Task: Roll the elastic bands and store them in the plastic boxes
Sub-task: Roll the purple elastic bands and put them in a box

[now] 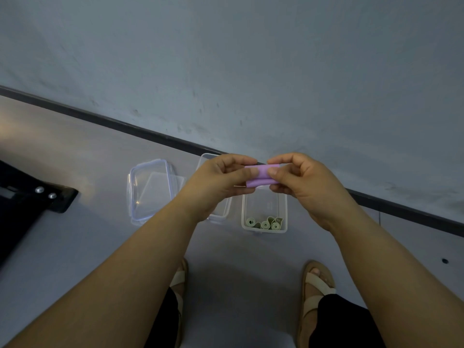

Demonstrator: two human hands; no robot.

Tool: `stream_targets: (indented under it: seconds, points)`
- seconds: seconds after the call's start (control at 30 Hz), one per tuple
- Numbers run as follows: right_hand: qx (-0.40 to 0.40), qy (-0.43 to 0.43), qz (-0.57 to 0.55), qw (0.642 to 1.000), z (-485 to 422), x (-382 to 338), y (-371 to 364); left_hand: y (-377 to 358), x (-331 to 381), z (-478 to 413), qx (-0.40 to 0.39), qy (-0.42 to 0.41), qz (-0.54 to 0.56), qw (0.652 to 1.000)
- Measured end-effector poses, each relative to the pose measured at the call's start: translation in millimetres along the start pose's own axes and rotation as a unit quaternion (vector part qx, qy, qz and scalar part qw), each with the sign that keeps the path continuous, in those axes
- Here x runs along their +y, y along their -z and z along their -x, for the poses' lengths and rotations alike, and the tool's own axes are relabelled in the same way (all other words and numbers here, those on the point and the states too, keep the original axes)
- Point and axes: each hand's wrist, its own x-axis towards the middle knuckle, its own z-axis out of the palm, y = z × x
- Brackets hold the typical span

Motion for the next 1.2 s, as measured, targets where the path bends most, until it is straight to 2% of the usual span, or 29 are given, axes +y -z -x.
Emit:
stream_targets:
  seconds: [0.2, 0.33, 0.5, 0.6, 0.7, 0.93, 1.03, 1.2]
  points:
    - [0.000, 0.031, 0.036, 0.999, 1.7, 0.3, -2.4, 1.3, -2.7, -3.3, 0.020, 0.035, 0.028, 0.999]
    - [0.003, 0.041, 0.062, 0.997, 2.3, 0.5, -3.9, 2.0, -2.8, -4.5, 0.025, 0.054, 0.124, 0.990]
    - [0.009, 0.053, 0.045, 0.998, 3.6, 3.3, -11.3, -7.2, -5.2, -4.2, 0.023, 0.096, 0.296, 0.950]
    - [0.016, 0.076, 0.092, 0.993, 4.2, 5.9, -15.2, -11.5, -6.5, -3.3, 0.017, 0.115, 0.333, 0.936]
    - [0.009, 0.091, 0.150, 0.985, 2.9, 6.5, -11.8, -10.2, -6.4, -4.2, 0.015, 0.122, 0.305, 0.944]
    - [-0.081, 0.136, 0.313, 0.936, 0.3, 5.1, -2.0, -1.9, -3.0, -3.7, -0.006, 0.132, 0.180, 0.975]
    - [-0.098, 0.166, 0.333, 0.923, -0.8, 7.6, -2.7, -1.2, -4.0, -3.5, -0.023, 0.140, 0.160, 0.977]
    - [-0.066, 0.215, 0.338, 0.914, -2.1, 10.6, -1.7, -3.8, -4.3, -1.9, -0.043, 0.139, 0.179, 0.973]
